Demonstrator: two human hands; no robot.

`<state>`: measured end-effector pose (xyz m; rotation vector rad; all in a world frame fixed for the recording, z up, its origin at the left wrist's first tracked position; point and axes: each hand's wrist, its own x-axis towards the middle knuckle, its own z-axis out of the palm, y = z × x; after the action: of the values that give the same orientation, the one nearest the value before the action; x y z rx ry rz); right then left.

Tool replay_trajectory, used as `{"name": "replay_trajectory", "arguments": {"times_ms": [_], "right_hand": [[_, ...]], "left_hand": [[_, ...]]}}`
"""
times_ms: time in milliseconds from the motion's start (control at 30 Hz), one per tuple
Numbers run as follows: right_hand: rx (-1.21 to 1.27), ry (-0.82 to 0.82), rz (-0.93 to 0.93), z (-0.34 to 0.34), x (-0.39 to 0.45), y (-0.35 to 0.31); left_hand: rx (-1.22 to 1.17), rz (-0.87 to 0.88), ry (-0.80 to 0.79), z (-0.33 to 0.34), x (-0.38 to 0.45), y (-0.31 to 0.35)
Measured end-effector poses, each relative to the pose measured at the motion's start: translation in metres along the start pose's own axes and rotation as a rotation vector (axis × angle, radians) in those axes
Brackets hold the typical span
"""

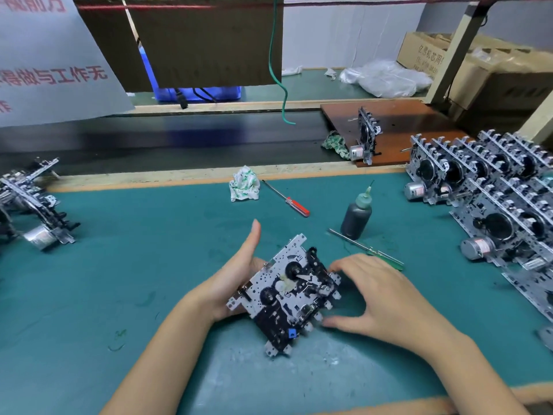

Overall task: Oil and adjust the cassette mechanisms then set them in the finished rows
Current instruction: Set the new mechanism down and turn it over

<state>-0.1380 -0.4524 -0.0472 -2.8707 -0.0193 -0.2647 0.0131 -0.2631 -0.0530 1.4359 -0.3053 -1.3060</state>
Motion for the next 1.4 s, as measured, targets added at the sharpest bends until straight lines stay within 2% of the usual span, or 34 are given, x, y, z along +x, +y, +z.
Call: {"name": "replay_trajectory", "arguments": {"times_ms": [100,133,167,233,300,333,400,467,600,767,833,967,1167,1233,1333,1400], "right_hand": [[0.035,0.102,0.058,0.004,-0.012,-0.003],[0.069,0.13,0.099,0.007,-0.016,-0.005],[0.111,0.153,0.145,0.011,-0.019,-0.008],[0.182,0.186,0.215,0.018,-0.023,-0.011],[0.17,0.226,0.206,0.021,-0.022,-0.013],[0.136,0.243,0.178,0.022,-0.02,-0.014],[0.059,0.246,0.11,0.022,-0.019,-0.014],[0.017,0.246,0.058,0.024,-0.021,-0.014],[-0.07,0.299,0.015,0.026,-0.024,-0.016],[-0.032,0.36,0.032,0.027,-0.019,-0.021],[-0.024,0.367,0.039,0.027,-0.019,-0.023],[-0.015,0.35,0.046,0.03,-0.022,-0.022],[0.019,0.265,0.007,0.029,-0.024,-0.016],[0.002,0.256,0.011,0.03,-0.024,-0.015],[0.0,0.284,0.053,0.031,-0.024,-0.015],[0.007,0.282,0.062,0.031,-0.024,-0.014]], "left_hand": [[0.046,0.091,0.003,-0.002,-0.006,0.001],[0.076,0.129,0.087,-0.003,-0.009,0.0],[0.154,0.176,0.239,-0.003,-0.014,0.0],[0.565,0.269,0.597,0.0,-0.029,-0.008],[1.102,0.252,0.777,0.009,-0.048,-0.02],[1.255,0.233,0.782,0.013,-0.054,-0.029],[1.388,0.231,0.781,0.025,-0.06,-0.042],[1.485,0.304,0.788,0.035,-0.059,-0.048],[1.444,0.512,0.883,0.04,-0.053,-0.05],[1.298,0.548,0.972,0.043,-0.047,-0.052],[1.277,0.562,0.959,0.04,-0.048,-0.051],[1.32,0.649,0.902,0.033,-0.048,-0.051],[1.245,0.623,0.98,0.036,-0.043,-0.059],[1.248,0.672,0.949,0.034,-0.042,-0.059],[1.247,0.788,0.795,0.027,-0.044,-0.056],[1.222,0.807,0.74,0.023,-0.046,-0.055]]}}
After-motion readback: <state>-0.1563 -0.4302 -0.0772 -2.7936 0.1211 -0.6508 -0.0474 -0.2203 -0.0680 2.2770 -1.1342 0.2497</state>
